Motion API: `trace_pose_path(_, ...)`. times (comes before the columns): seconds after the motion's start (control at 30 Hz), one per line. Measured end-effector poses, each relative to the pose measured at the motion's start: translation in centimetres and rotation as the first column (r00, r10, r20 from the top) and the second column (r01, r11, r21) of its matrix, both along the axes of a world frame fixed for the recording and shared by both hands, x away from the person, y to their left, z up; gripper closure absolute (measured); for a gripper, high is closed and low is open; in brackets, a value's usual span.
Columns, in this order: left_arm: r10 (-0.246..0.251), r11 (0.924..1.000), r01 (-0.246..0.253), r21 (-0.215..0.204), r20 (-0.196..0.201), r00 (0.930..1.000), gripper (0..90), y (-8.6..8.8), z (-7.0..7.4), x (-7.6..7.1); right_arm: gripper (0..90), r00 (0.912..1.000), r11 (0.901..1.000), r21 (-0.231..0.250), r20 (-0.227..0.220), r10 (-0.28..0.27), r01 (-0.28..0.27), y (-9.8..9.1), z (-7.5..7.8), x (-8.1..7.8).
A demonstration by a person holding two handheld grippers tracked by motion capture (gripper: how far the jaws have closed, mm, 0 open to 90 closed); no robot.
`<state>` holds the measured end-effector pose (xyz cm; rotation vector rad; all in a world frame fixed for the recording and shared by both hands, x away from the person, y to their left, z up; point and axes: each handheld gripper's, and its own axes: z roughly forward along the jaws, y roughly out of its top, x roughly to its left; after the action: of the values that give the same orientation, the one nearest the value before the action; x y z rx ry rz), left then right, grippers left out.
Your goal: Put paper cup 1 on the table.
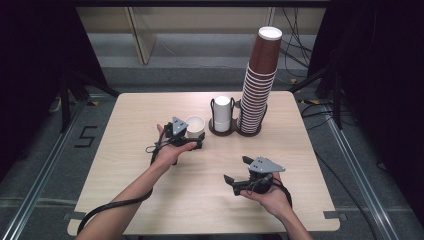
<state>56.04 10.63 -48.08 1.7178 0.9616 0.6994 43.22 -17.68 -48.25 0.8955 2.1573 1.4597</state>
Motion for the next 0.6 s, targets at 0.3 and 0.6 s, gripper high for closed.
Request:
trace_pose_path(0.3,-0.04,0.9992,0.039,0.011,0.03,0.9988,0.0,1.1,1.3,-2.4,5.7,0.9996,0.9996,0.023,-0.024,-0.015,0.015,-0.5,0.0,0.1)
trace_pose_path(0.6,-0.057,0.9982,0.058,-0.013,0.072,0.9958,0.0,1.7,2.6,-4.9,5.6,0.9992,0.9986,0.04,-0.021,-0.032,0.033,-1.3,0.3,-0.1)
